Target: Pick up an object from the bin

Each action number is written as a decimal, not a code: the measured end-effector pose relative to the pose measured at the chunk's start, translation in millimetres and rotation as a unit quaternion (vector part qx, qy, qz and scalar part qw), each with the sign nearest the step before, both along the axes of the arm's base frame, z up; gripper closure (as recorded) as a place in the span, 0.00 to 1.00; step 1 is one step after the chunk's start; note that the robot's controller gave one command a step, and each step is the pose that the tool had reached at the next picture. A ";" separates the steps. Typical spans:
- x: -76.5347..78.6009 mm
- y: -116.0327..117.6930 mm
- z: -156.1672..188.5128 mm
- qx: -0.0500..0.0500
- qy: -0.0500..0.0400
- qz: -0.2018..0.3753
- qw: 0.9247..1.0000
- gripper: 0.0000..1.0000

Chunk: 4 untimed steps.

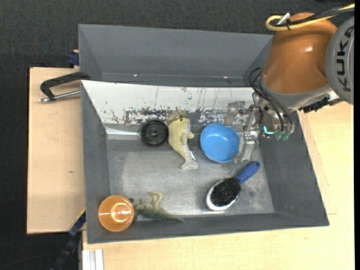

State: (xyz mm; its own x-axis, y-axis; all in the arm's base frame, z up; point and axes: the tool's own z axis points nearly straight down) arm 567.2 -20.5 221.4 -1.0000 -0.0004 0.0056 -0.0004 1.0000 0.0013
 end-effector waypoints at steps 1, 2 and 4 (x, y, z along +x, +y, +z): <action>21.5 20.7 -131.2 0.000 0.000 -0.035 0.999 0.00; 32.5 -62.9 -151.5 -0.002 -0.005 -0.041 0.999 0.00; 27.8 -51.5 70.6 -0.001 -0.011 -0.046 0.999 1.00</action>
Offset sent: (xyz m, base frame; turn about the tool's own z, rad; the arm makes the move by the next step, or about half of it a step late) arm 0.0222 0.0188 -0.1273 0.0724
